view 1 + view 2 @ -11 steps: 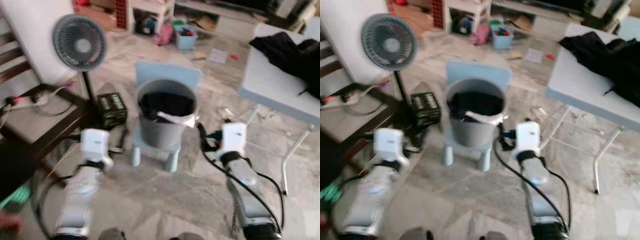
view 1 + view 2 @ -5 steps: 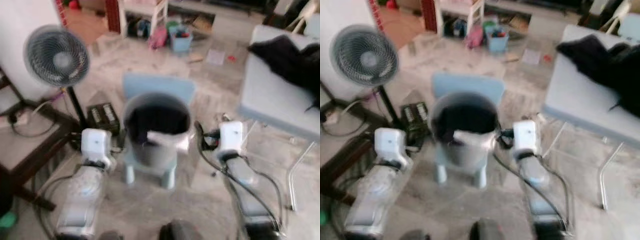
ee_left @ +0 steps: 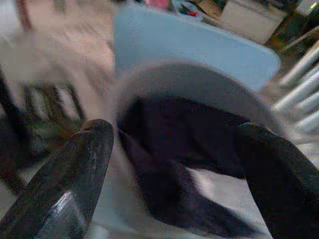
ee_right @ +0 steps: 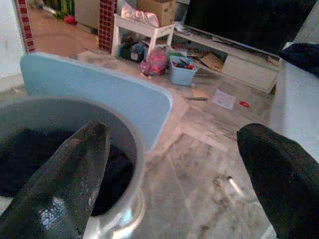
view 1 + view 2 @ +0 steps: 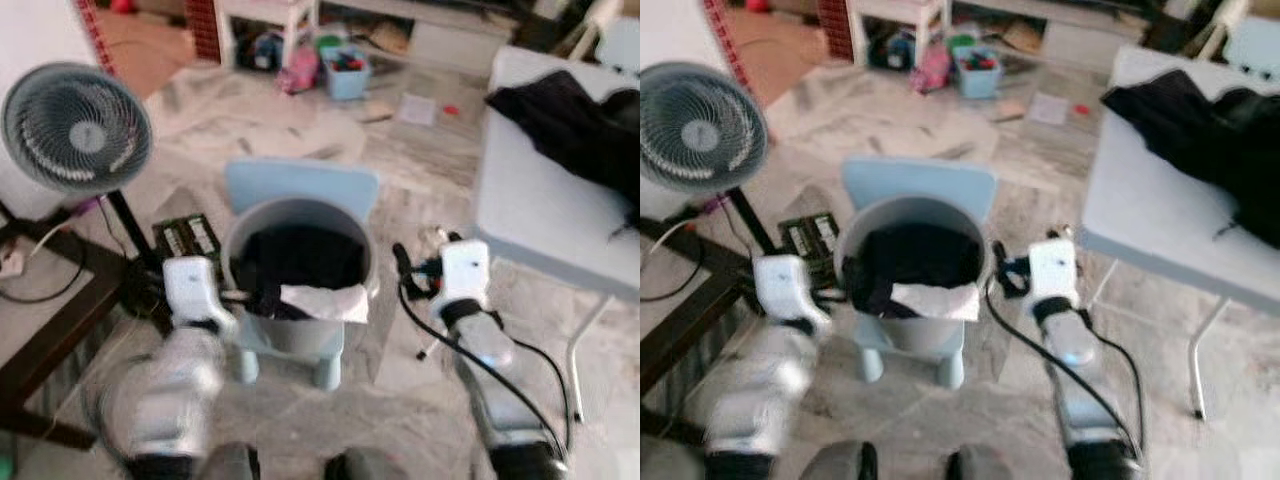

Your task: Hang hanger

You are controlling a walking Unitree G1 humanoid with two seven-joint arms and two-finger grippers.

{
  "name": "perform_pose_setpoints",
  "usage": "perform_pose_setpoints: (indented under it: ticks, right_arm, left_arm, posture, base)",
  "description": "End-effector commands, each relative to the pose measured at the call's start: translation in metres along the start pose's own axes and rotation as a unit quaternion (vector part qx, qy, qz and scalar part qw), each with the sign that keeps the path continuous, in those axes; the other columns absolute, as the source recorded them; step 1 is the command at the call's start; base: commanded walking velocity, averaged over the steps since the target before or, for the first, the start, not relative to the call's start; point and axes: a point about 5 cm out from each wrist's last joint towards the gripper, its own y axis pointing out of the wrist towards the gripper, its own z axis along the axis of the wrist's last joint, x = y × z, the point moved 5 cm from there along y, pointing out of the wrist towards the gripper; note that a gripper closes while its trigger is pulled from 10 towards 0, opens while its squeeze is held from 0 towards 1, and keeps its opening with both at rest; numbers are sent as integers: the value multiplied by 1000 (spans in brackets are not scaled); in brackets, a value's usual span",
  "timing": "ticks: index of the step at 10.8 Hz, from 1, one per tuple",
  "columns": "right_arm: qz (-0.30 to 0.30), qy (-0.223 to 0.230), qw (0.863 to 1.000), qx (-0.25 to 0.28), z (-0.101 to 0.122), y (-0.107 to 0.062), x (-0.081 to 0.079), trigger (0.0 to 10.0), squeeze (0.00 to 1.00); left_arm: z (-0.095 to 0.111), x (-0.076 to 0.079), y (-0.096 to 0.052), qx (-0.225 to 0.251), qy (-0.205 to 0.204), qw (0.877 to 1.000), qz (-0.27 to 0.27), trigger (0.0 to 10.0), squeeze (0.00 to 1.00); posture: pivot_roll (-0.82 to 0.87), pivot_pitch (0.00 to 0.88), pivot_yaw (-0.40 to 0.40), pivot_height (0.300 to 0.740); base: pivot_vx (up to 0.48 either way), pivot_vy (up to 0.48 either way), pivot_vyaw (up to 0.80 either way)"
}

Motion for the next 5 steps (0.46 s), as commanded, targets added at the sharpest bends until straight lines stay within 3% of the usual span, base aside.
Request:
perform_pose_setpoints:
  ticks: [1,3,5]
  right_arm:
    - [12,-8,1000,13,8,6,-4,10000,0]
    - [24,-9,1000,14,11,11,-3,10000,0]
    - [50,-14,998,32,22,17,-12,10000,0]
  left_arm:
    - [-6,-3,-1,-20,-39,999,22,10000,0]
    - [-15,2,-3,-53,-94,993,45,10000,0]
    - [-18,2,-4,-66,-103,991,47,10000,0]
  posture:
    - [-45,86,-99,740]
    - [-27,99,-102,740]
    - [-41,96,-90,740]
  base:
    - [0,0,0]
    - [0,0,0]
    - [0,0,0]
